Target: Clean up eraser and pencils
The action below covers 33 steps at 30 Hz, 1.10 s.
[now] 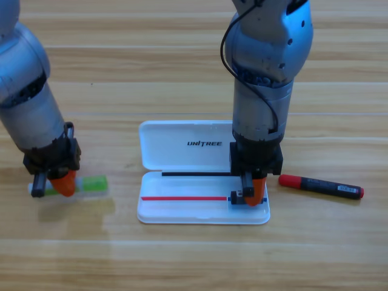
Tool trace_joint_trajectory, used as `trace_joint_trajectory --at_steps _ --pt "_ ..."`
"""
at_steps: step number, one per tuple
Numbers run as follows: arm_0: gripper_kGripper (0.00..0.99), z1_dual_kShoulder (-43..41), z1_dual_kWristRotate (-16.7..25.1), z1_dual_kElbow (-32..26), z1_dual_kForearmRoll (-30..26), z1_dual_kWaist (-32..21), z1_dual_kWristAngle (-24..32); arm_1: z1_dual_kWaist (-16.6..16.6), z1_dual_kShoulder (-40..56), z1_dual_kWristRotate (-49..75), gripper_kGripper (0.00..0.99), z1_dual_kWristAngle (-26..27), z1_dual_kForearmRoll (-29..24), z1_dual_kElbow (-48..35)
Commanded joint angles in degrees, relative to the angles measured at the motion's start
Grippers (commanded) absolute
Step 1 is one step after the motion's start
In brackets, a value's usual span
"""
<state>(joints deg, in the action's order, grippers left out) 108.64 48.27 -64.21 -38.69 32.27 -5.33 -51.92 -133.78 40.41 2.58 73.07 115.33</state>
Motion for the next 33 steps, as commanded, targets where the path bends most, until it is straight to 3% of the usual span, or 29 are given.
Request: trace_joint_trajectory --at_steps 1,4,7,12,17,21,27,33 --pt "0.0 -1.32 -0.28 -0.3 -1.74 0.08 -0.91 -1.26 -3.5 0.11 0.359 -0.12 0.05 -1.16" --pt "0.0 -1.85 -0.55 -1.44 -3.23 0.43 -1.18 -1.08 -3.5 0.11 0.506 -0.12 0.05 -1.25" --pt "0.0 -2.64 -0.81 -3.11 -5.08 0.87 -1.26 -0.99 -3.32 0.11 0.526 -0.21 0.05 -1.51" --pt "0.0 -4.05 -2.04 -8.12 -10.35 2.72 -1.88 -0.82 1.68 0.11 0.756 -0.12 0.14 -3.18" --pt "0.0 -5.01 -4.24 -17.35 -18.44 6.14 -1.88 0.24 13.9 0.11 0.767 0.06 0.4 -9.24" --pt "0.0 -4.57 -5.82 -24.2 -23.36 8.96 -1.62 4.02 18.21 0.19 0.767 -1.53 0.05 -13.81" --pt "0.0 -2.55 -7.05 -28.07 -25.65 12.03 -1.44 11.22 13.81 1.95 0.765 -5.3 -11.11 -22.08" --pt "0.0 -0.62 -8.63 -29.21 -25.82 14.32 -1.44 13.51 6.34 3.36 0.765 -5.66 -15.77 -23.39"
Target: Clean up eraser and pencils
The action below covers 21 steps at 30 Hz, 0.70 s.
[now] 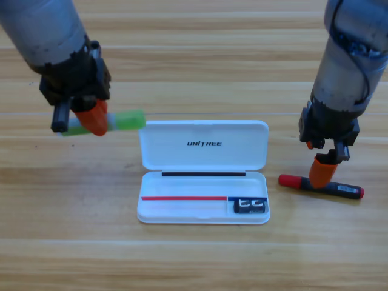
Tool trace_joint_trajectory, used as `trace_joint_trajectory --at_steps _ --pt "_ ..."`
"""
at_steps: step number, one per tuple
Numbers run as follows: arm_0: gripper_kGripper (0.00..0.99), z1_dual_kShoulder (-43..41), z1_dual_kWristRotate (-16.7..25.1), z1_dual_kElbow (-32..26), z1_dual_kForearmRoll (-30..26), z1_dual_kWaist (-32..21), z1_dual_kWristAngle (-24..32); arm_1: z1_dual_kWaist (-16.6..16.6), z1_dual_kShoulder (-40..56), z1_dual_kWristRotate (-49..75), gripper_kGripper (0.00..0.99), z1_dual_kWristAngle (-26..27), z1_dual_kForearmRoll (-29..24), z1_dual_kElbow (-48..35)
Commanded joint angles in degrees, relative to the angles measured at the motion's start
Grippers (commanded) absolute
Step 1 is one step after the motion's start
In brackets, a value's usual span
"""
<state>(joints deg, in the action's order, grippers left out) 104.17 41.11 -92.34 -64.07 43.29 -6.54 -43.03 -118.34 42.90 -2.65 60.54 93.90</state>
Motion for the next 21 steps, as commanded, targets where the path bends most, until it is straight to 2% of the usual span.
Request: trace_joint_trajectory --at_steps 1,10,11,12,16,17,21 --pt "0.0 4.11 -1.64 -1.35 -0.44 3.56 -0.22 4.8 -9.89 1.04 0.765 -0.43 -3.67 -1.96" --pt "0.0 7.01 -1.99 -2.41 -0.26 6.46 0.21 5.76 -13.5 2.45 0.753 -0.69 -5.17 -2.23" --pt "0.0 7.53 -1.99 -2.59 -0.26 6.72 0.21 5.76 -13.85 2.62 0.69 -0.69 -5.17 -2.32" --pt "0.0 7.89 -2.08 -2.76 -0.26 6.98 0.21 5.76 -14.11 2.8 0.586 -0.69 -5.17 -2.4" --pt "0.0 9.03 -2.61 -3.29 0.09 8.22 0.3 5.94 -14.38 4.03 0.067 -0.43 -5.17 -3.55" --pt "0.0 9.38 -2.7 -3.38 0.09 8.48 0.48 5.94 -14.29 4.29 0.0 -0.43 -5.17 -3.99" --pt "0.0 10.7 -2.78 -3.9 0.44 9.45 0.57 6.03 -13.67 4.82 0.0 -0.61 -4.99 -5.13"
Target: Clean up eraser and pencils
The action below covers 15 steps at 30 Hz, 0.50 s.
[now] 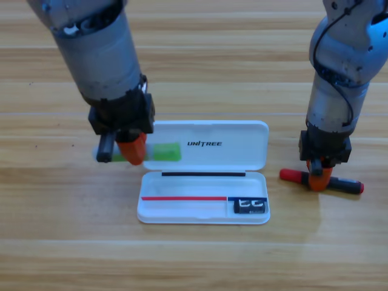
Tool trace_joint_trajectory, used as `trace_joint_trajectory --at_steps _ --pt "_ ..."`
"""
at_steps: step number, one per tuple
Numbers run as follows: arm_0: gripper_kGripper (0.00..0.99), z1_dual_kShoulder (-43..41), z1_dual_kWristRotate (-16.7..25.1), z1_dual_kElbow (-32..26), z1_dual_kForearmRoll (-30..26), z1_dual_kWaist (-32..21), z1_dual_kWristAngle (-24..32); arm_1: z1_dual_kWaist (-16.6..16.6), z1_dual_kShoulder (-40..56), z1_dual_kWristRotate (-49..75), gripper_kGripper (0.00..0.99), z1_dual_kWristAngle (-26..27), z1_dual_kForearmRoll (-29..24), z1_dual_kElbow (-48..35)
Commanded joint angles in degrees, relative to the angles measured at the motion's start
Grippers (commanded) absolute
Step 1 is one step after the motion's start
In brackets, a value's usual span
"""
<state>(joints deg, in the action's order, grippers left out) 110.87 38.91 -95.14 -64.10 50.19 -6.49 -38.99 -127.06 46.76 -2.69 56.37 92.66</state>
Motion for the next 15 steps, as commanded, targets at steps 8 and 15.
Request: trace_joint_trajectory --at_steps 8,15 --pt "0.0 7.7 -1.11 -1.98 1.7 4.03 0.69 1.9 -4.16 0.97 0.0 -0.65 -0.82 -4.77" --pt "0.0 10.86 -1.64 -1.89 3.99 4.56 0.69 1.9 -3.63 0.97 0.0 -0.56 -0.82 -4.68"
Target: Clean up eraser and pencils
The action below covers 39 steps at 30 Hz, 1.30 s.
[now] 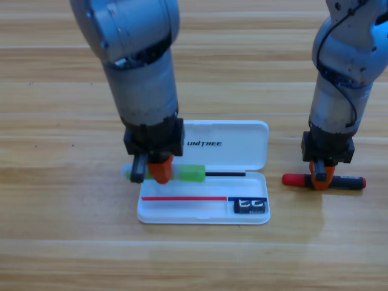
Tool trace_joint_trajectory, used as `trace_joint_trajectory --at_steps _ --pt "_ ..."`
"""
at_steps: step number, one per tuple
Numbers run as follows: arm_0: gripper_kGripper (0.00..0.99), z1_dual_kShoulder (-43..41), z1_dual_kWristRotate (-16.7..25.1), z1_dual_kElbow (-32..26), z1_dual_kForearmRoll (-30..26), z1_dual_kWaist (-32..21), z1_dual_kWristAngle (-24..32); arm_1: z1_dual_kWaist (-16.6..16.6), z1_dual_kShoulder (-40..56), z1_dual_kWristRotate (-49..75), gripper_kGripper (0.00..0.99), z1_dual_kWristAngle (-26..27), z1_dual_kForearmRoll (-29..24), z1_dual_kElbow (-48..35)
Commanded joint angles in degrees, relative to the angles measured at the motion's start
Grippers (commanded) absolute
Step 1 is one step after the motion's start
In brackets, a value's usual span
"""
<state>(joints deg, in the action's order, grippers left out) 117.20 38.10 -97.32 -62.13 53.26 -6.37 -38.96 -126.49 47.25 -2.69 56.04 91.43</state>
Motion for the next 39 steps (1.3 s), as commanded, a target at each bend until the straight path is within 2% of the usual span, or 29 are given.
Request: trace_joint_trajectory --at_steps 1,9,16,22,27,39 --pt "0.0 4.79 -0.83 0.2 2.27 1.49 0.57 1.87 -4.03 0.48 0.0 -0.48 -0.5 -3.45" --pt "0.0 6.9 -1.01 -0.06 3.77 1.49 0.75 1.87 0.72 0.39 0.0 0.49 -0.23 -4.59" --pt "0.0 7.95 -1.01 -0.06 4.91 1.58 0.84 0.29 10.38 0.21 0.0 2.6 5.31 -4.06" --pt "0.0 8.66 -1.09 0.03 5.26 1.58 1.01 -1.82 14.95 -0.22 0.0 3.39 8.56 -3.36" --pt "0.0 9.1 -1.36 0.12 5.52 1.67 1.45 -2.87 15.92 -0.75 0.0 3.66 8.91 -3.1" --pt "0.0 9.62 -2.06 0.64 6.14 2.02 1.71 -2.87 15.22 -0.75 0.0 3.74 8.91 -3.1"
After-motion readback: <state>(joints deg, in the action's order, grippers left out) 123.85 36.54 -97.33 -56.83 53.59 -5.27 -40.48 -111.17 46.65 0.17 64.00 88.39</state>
